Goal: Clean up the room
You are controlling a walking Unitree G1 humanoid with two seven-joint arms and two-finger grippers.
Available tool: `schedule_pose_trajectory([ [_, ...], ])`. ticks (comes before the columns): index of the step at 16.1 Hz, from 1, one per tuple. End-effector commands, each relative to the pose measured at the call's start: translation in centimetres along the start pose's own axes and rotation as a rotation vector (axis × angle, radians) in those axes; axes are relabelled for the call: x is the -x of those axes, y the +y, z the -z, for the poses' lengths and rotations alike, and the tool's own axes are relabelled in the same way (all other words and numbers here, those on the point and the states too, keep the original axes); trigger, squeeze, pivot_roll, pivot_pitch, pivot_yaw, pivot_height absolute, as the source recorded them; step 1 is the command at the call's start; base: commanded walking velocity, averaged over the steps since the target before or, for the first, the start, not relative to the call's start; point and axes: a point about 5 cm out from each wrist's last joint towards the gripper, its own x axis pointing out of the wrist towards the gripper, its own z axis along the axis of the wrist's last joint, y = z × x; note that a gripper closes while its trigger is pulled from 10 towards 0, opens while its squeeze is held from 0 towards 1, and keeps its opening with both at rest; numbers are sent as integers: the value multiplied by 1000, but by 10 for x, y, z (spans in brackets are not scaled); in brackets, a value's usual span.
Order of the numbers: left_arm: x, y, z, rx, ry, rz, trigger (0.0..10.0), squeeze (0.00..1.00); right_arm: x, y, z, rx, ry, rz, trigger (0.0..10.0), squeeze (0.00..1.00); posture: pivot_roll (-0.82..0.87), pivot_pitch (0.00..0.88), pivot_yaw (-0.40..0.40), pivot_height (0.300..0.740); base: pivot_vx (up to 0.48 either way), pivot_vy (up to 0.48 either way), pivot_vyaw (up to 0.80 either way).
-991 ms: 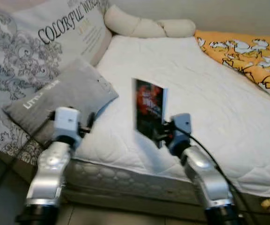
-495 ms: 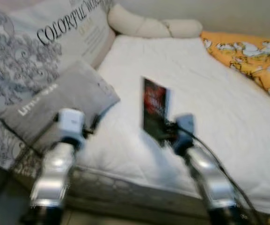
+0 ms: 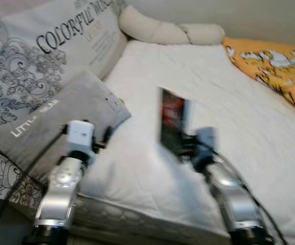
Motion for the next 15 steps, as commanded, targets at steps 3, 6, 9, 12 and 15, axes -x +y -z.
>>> schedule_pose_trajectory([
  [3, 2, 9, -3, -23, -5, -18, 10000, 0, -5, 13, -14, -1, -66, -47, 10000, 0, 45, 0, -9, 740, 350, 0, 0],
  [6, 3, 8, -2, -31, -3, -3, 10000, 0, -4, 12, -14, -3, -65, -46, 10000, 0, 41, 0, -11, 740, 327, 0, 0],
  [9, 12, 6, 2, -176, 42, 128, 10000, 0, -3, 14, -14, -81, -63, -71, 10000, 0, 41, 0, -15, 740, 0, 0, 0],
  [12, 22, 10, 0, -231, 60, 232, 10000, 0, -22, 10, -20, -207, -24, -105, 10000, 0, 38, 0, -18, 740, 0, 0, 0],
  [15, 28, 7, -5, -255, 60, 342, 10000, 0, -46, 9, -28, -319, 48, -191, 10000, 0, 56, 34, -22, 740, 0, 0, 0],
])
